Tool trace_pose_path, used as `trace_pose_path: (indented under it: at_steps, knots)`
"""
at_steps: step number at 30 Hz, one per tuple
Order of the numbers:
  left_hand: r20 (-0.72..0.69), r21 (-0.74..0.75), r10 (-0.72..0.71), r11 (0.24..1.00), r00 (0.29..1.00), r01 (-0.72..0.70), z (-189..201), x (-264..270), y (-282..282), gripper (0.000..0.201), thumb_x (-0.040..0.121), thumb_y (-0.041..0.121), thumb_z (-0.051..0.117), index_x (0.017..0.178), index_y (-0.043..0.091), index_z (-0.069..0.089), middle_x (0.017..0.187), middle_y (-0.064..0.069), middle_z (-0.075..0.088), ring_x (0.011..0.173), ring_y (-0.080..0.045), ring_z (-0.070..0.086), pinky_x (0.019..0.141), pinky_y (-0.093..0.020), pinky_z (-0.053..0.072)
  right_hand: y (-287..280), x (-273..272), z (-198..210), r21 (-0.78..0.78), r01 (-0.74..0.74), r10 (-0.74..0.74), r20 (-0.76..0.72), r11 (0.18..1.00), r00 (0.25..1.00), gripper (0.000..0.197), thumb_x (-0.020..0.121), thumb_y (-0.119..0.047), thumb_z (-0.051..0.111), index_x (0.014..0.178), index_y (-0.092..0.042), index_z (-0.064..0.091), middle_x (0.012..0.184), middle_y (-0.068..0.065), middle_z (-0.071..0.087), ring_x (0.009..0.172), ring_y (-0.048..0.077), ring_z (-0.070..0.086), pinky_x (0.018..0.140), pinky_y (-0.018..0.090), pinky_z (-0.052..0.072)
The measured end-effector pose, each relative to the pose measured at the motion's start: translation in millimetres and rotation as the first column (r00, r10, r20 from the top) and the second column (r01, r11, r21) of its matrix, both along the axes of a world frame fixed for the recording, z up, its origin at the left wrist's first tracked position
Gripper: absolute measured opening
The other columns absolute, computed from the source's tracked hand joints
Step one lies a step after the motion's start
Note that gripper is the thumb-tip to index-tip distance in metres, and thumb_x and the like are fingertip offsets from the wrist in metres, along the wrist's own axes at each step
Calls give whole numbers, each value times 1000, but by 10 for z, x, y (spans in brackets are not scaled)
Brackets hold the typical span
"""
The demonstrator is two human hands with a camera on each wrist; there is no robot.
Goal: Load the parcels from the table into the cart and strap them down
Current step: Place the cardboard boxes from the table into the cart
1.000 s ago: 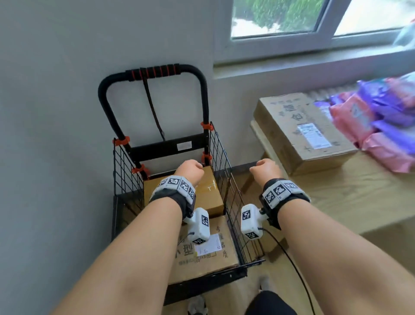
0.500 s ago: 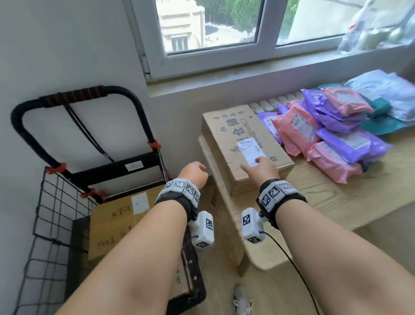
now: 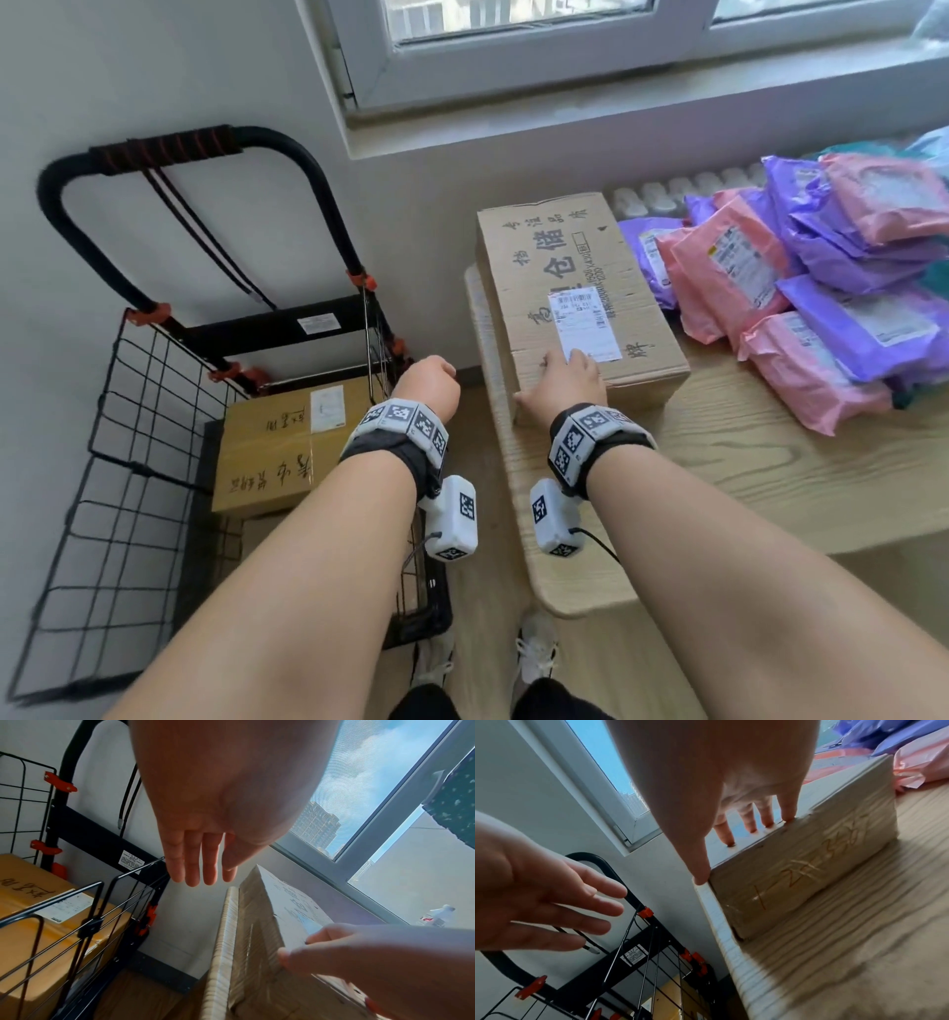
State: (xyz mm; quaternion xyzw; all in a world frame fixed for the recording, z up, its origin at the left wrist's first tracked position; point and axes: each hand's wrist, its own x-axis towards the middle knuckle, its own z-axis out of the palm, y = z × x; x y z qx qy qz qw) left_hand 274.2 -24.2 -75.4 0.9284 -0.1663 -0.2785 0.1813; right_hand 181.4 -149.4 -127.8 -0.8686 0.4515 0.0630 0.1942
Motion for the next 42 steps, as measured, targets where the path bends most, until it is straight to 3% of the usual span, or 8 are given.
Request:
trace_pose_path:
  at_steps: [11, 16, 22, 26, 30, 33, 37, 42]
  knots:
    - [42, -8, -46, 999, 998, 47, -49, -64, -132, 38, 92, 8, 42, 126, 17, 56, 131, -7, 55, 116, -27, 55, 89, -32, 45, 67, -458, 92, 60, 8, -6, -28, 998, 1000, 49, 76, -25, 62, 122, -17, 45, 126, 6, 45, 124, 25, 42, 105, 42, 37]
    - [136, -45, -85, 995, 987, 92, -40, -150, -249, 37, 90, 10, 42, 124, 12, 57, 131, -13, 50, 119, -31, 51, 96, -39, 48, 125, -845, 76, 38, 71, -69, -44, 997, 997, 38, 83, -18, 54, 119, -15, 43, 126, 5, 44, 125, 23, 41, 101, 42, 39]
    - [281, 28, -106, 994, 954, 102, -74, -179, -215, 36, 88, 11, 44, 122, 8, 57, 131, -13, 48, 124, -31, 41, 101, -42, 39, 88, -1246, 129, -2, 169, -168, -96, 986, 981, 33, 83, -7, 42, 114, -16, 46, 126, 5, 48, 119, 24, 46, 96, 41, 41]
    - [279, 100, -133, 989, 951, 109, -119, -132, -205, 38, 89, 14, 45, 125, 5, 54, 132, -15, 46, 123, -32, 40, 102, -44, 37, 101, -1263, 158, -11, 335, -335, -86, 942, 938, 42, 84, -7, 44, 126, -12, 44, 131, 7, 45, 123, 26, 43, 99, 41, 39]
    - [177, 167, -70, 985, 982, 40, -216, 15, -176, 43, 91, 17, 43, 133, 10, 44, 138, -14, 40, 130, -33, 34, 108, -47, 30, 102, -1195, 100, 14, 506, -506, 0, 863, 863, 52, 83, -11, 48, 134, -8, 39, 139, 13, 38, 129, 30, 37, 107, 42, 36]
    - [84, 215, -23, 977, 996, 5, -308, 111, -124, 47, 93, 19, 46, 138, 8, 35, 142, -17, 37, 132, -35, 35, 109, -48, 31, 66, -1169, 72, 10, 601, -601, -2, 799, 799, 54, 83, -16, 54, 133, -8, 37, 139, 17, 34, 129, 34, 35, 109, 44, 32]
    - [5, 196, -12, 981, 1000, 11, -385, 155, -103, 55, 90, 14, 48, 141, 6, 28, 142, -19, 38, 129, -38, 41, 104, -47, 36, -67, -1119, 73, 112, 694, -698, -8, 711, 717, 53, 84, -18, 55, 132, -8, 36, 139, 21, 35, 128, 37, 36, 107, 46, 32]
    - [-15, 152, 44, 988, 999, -41, -389, 197, -83, 60, 85, 20, 54, 139, 9, 32, 140, -17, 39, 127, -36, 42, 105, -46, 38, -235, -1130, 91, 142, 775, -780, -33, 615, 625, 62, 80, -20, 59, 136, -8, 34, 138, 22, 38, 128, 38, 38, 105, 47, 34]
